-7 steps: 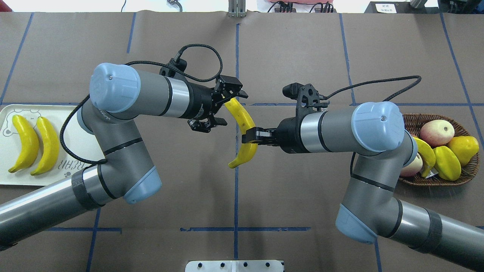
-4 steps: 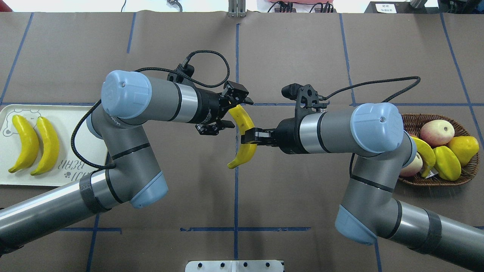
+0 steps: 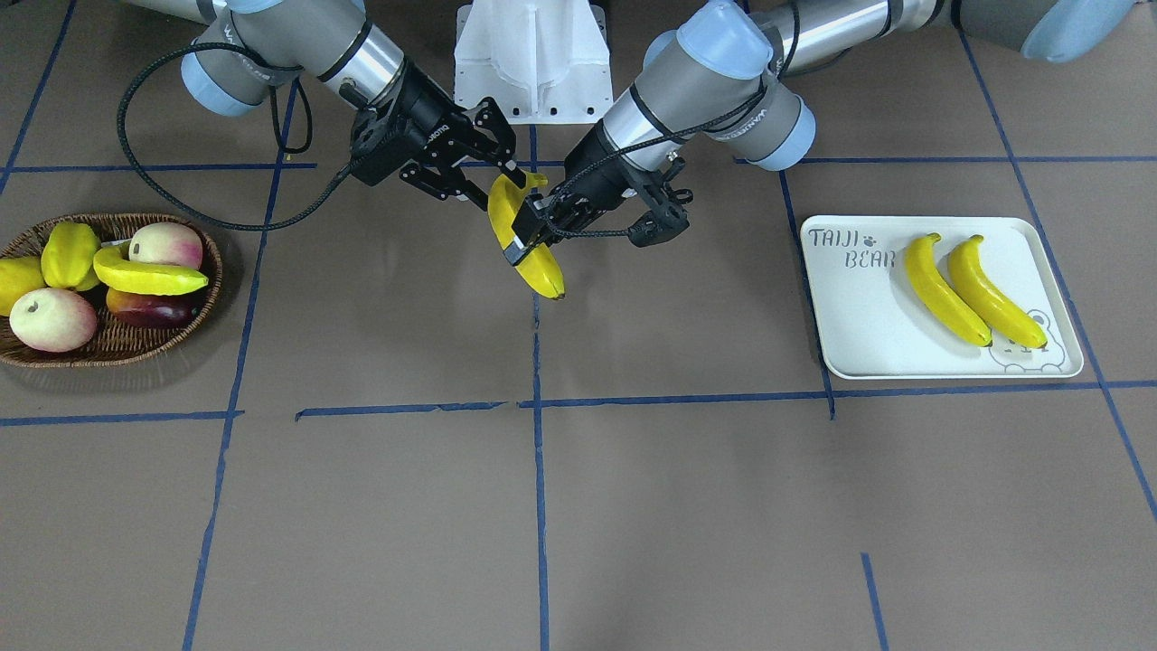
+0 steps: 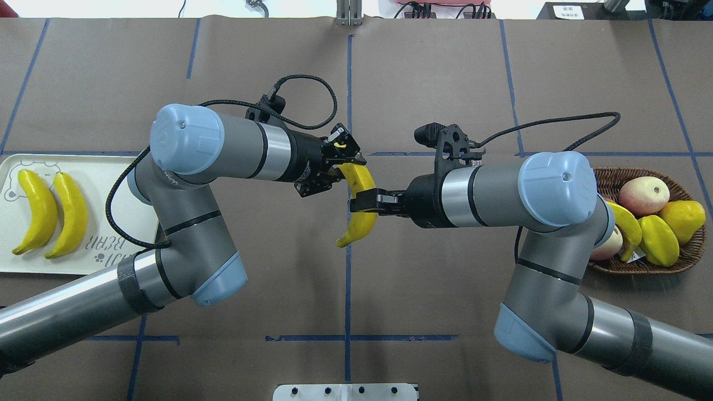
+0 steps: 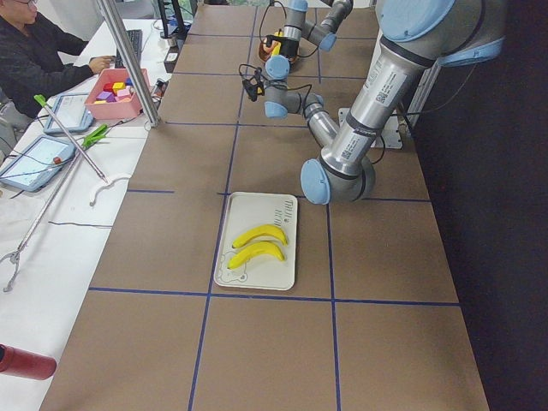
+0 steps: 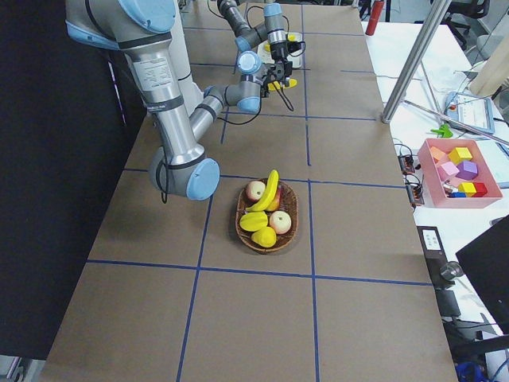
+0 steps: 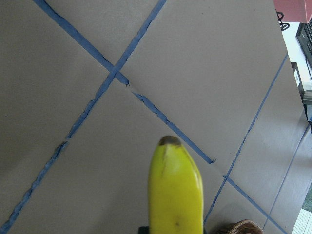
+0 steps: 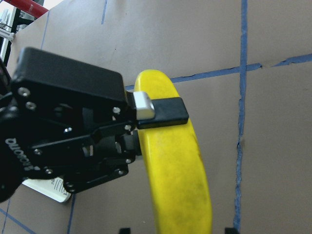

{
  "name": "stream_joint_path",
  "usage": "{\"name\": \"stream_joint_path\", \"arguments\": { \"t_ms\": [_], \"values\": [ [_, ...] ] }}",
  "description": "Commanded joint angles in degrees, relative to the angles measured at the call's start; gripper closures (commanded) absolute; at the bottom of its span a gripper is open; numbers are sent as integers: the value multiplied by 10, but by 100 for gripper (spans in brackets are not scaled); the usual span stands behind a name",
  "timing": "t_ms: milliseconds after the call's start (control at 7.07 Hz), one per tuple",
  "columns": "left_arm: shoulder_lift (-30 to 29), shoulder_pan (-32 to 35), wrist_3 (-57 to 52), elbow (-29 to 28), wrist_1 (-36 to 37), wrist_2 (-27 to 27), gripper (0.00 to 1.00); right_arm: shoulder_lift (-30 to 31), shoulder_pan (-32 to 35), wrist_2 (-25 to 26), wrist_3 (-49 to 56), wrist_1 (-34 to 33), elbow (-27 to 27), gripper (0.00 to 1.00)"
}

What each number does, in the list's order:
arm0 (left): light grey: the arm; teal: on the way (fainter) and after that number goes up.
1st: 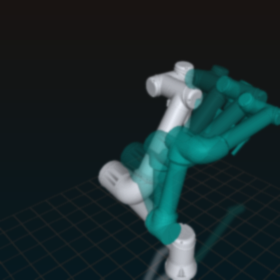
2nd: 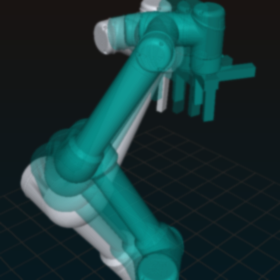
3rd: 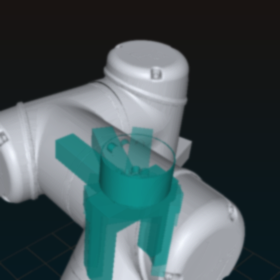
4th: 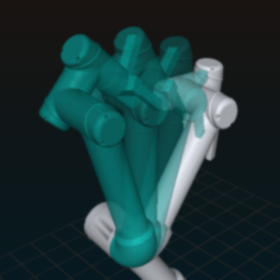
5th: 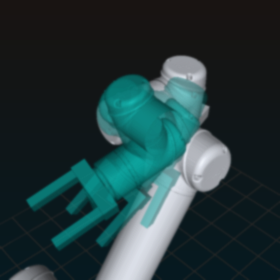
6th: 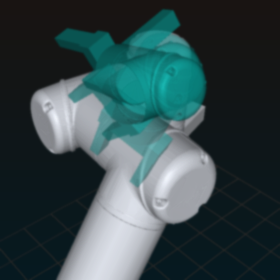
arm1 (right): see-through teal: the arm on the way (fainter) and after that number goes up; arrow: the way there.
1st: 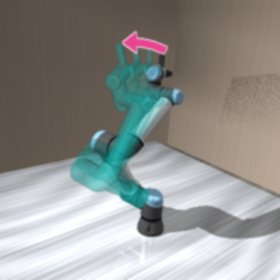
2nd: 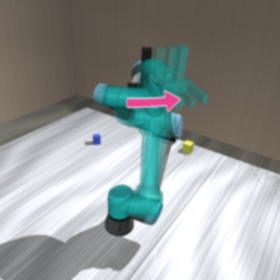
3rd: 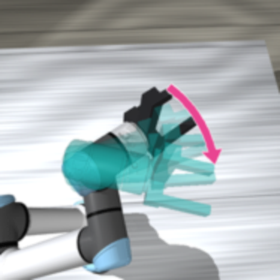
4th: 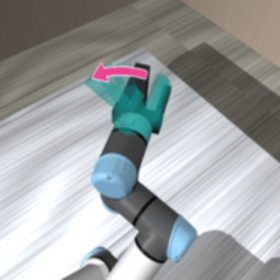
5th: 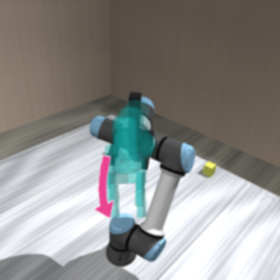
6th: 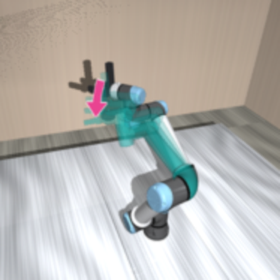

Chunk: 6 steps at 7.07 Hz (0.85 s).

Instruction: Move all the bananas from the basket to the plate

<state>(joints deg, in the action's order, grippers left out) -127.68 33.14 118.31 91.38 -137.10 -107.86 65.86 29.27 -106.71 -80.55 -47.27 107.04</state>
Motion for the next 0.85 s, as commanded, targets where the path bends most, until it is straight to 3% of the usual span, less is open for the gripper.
{"name": "stream_joint_path", "arguments": {
  "t_ms": [0,141,424,707],
  "values": [
    [1,9,-6,0,0,-1,100,3,3,-4,0,-1,11,0],
    [9,26,-8,1,10,-16,100,9,8,-16,0,-6,29,0],
    [67,102,-91,9,65,-143,100,40,57,-87,0,-79,101,0],
    [151,182,-216,17,75,-192,100,117,120,-140,7,-92,133,0]
  ]
}}
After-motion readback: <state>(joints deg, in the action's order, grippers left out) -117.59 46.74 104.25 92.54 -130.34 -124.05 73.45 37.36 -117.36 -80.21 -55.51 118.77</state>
